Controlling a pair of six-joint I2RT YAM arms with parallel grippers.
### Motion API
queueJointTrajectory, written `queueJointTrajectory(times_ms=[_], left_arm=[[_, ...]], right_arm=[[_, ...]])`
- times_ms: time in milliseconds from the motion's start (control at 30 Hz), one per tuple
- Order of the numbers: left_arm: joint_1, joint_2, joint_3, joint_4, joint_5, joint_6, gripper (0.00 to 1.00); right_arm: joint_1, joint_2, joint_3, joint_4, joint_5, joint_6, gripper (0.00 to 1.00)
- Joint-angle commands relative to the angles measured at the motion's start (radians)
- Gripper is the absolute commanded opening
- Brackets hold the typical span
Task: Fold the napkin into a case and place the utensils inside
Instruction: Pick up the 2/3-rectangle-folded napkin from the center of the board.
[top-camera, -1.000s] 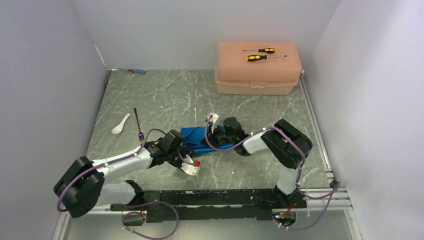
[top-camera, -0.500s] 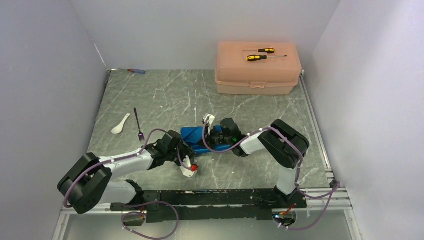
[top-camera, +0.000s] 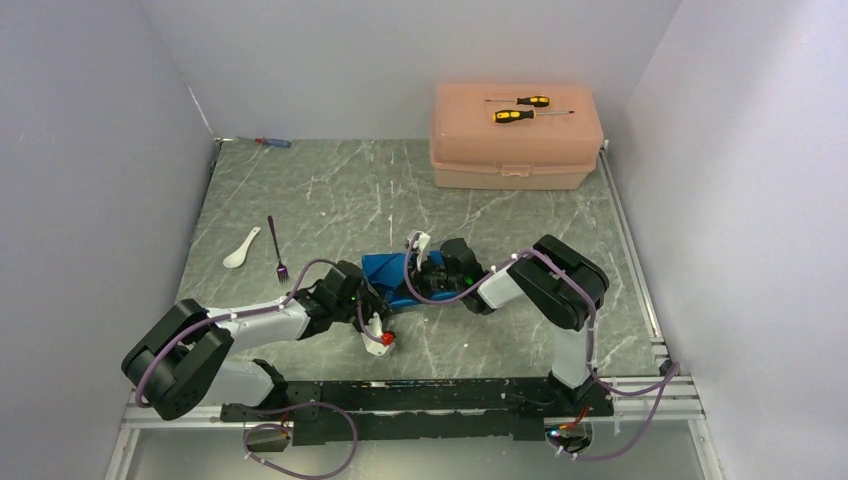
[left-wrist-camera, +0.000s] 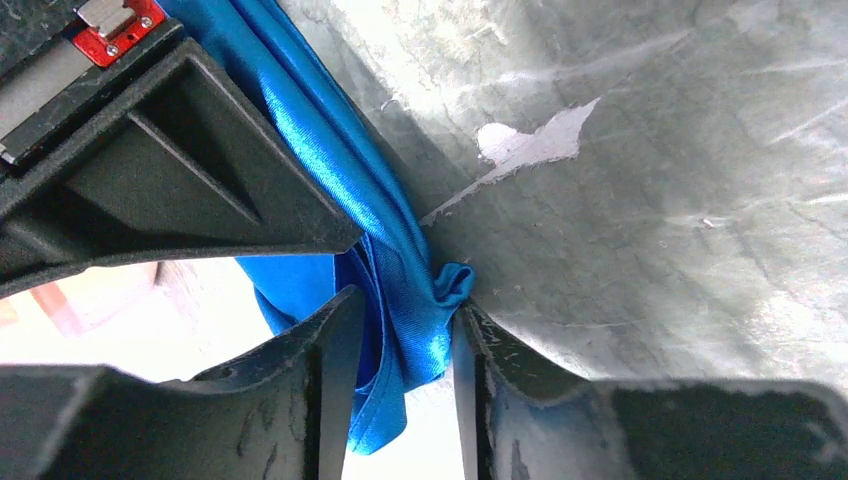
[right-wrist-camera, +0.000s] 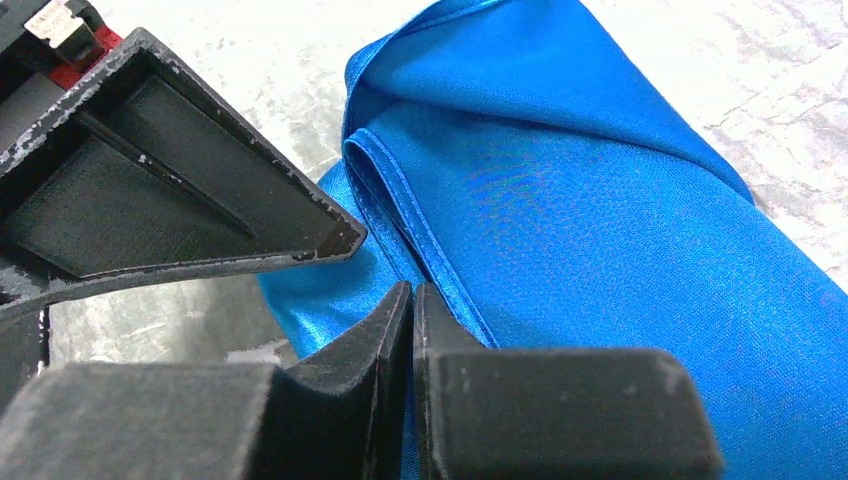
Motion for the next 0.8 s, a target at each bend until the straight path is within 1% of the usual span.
queueJointTrajectory(times_ms=[0, 67, 167, 233, 267, 433, 500, 700, 767], left_arm=[[0.004, 0.004, 0.022, 0.003, 0.057, -0.035, 0.39], [0.005, 0.018, 0.033, 0.012, 0.062, -0.05, 0.31], [0.014, 0.046, 0.059, 0.01, 0.066, -0.082, 0.17], [0.027, 0.058, 0.081, -0.018, 0.075, -0.116, 0.05], [0.038, 0.061, 0.097, -0.048, 0.085, -0.134, 0.03], [0.075, 0.07, 0.161, -0.152, 0.139, -0.227, 0.03], [0.089, 0.076, 0.17, -0.168, 0.146, -0.243, 0.03], [0.115, 0.088, 0.176, -0.172, 0.165, -0.268, 0.03], [0.12, 0.093, 0.176, -0.175, 0.173, -0.266, 0.03]], right_arm=[[-0.01, 0.013, 0.035, 0.033, -0.019, 0.005, 0.1], [-0.012, 0.011, 0.038, 0.029, -0.02, 0.002, 0.1], [-0.017, 0.0, 0.032, 0.039, -0.021, 0.002, 0.1], [-0.025, -0.013, 0.016, 0.064, -0.019, 0.007, 0.13], [-0.03, -0.023, 0.005, 0.082, -0.02, 0.01, 0.15], [-0.069, -0.087, -0.032, 0.142, -0.028, 0.002, 0.22], [-0.087, -0.111, -0.047, 0.171, -0.046, -0.006, 0.23], [-0.088, -0.185, -0.135, 0.263, -0.095, -0.126, 0.27], [-0.079, -0.197, -0.148, 0.249, -0.113, -0.175, 0.28]])
